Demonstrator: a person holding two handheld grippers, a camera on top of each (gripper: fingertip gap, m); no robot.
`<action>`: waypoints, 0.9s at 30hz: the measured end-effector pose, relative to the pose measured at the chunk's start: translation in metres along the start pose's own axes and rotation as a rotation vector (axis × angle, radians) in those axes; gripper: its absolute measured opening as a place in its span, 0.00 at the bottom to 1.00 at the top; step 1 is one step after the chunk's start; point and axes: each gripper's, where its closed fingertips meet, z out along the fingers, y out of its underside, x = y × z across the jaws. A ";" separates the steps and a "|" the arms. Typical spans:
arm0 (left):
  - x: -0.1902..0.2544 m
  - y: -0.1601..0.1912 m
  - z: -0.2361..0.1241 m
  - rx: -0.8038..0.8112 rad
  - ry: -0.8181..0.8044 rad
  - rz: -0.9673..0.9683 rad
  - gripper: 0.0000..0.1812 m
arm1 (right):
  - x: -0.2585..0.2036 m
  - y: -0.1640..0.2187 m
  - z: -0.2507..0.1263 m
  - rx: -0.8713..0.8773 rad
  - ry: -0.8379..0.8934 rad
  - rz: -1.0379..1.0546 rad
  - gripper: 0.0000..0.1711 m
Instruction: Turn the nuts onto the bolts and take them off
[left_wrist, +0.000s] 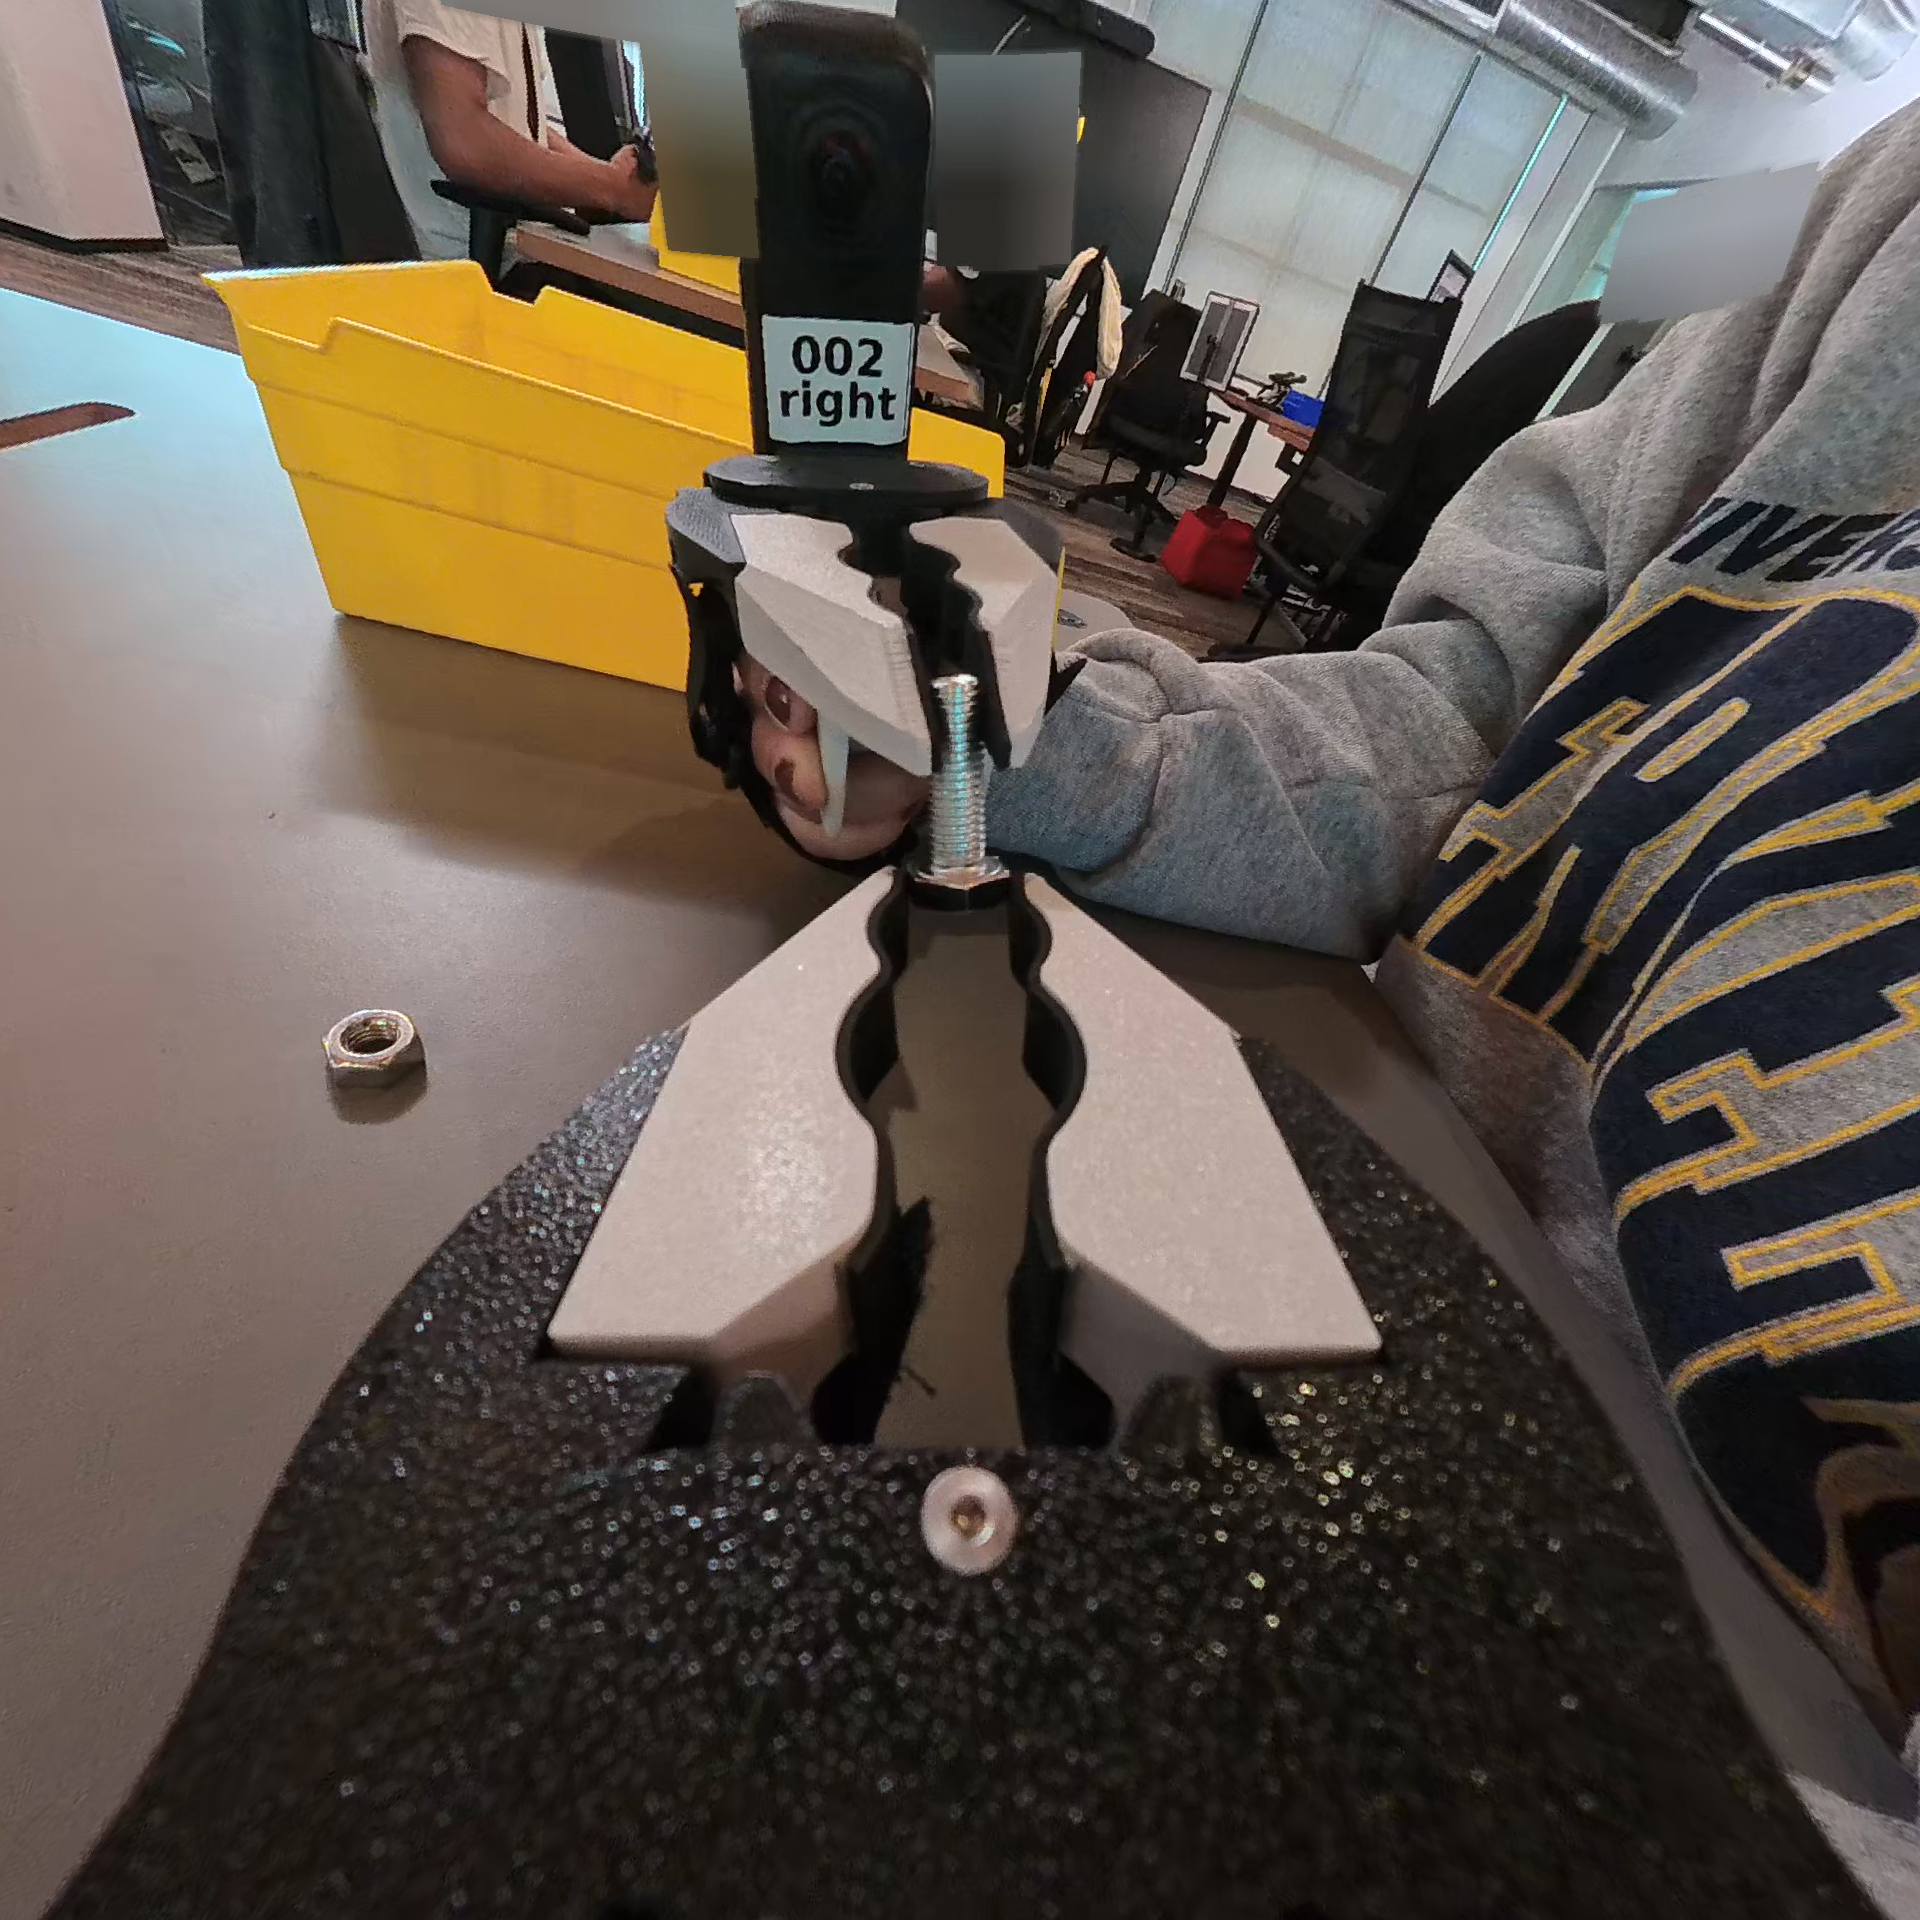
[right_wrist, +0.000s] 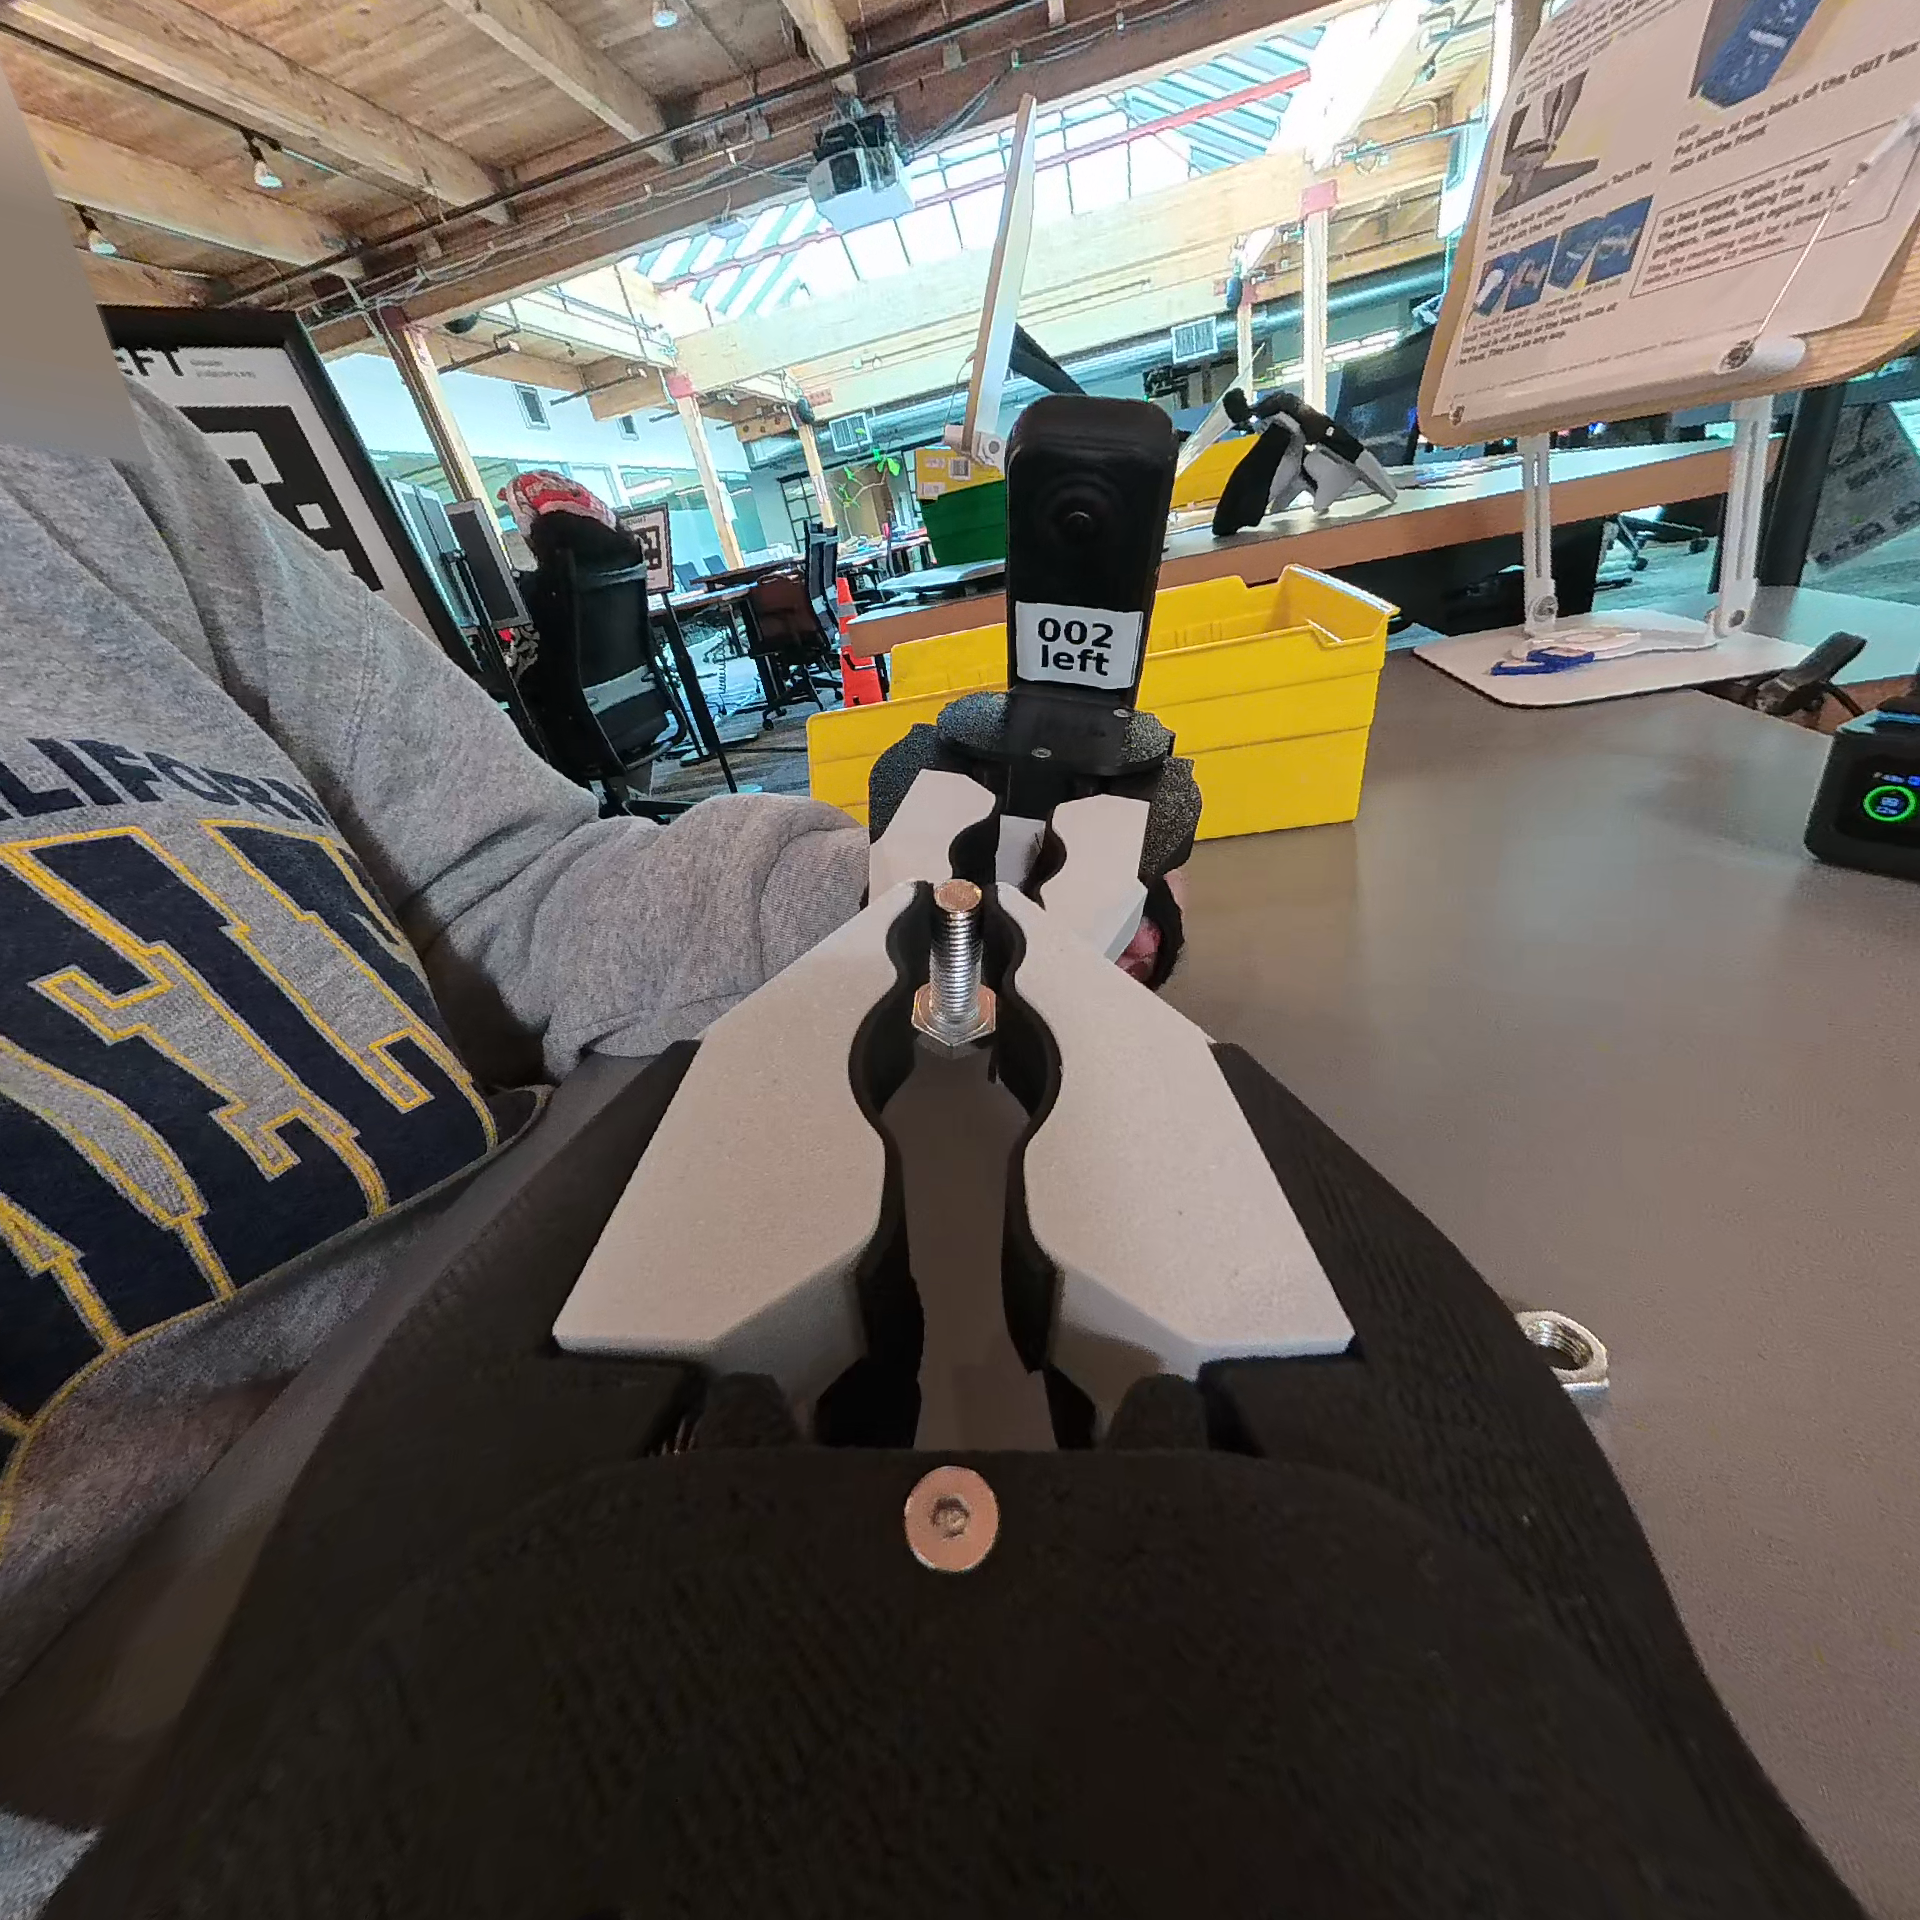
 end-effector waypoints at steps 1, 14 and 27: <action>0.000 0.000 0.000 0.002 0.000 -0.001 0.09 | 0.000 0.000 0.000 0.002 -0.001 0.001 0.04; -0.005 -0.001 0.000 0.011 -0.037 0.000 0.09 | 0.009 -0.001 0.000 0.021 0.059 -0.039 0.05; -0.066 -0.050 -0.057 0.400 -0.630 0.121 0.09 | 0.111 0.057 -0.043 -0.512 0.851 -0.165 0.22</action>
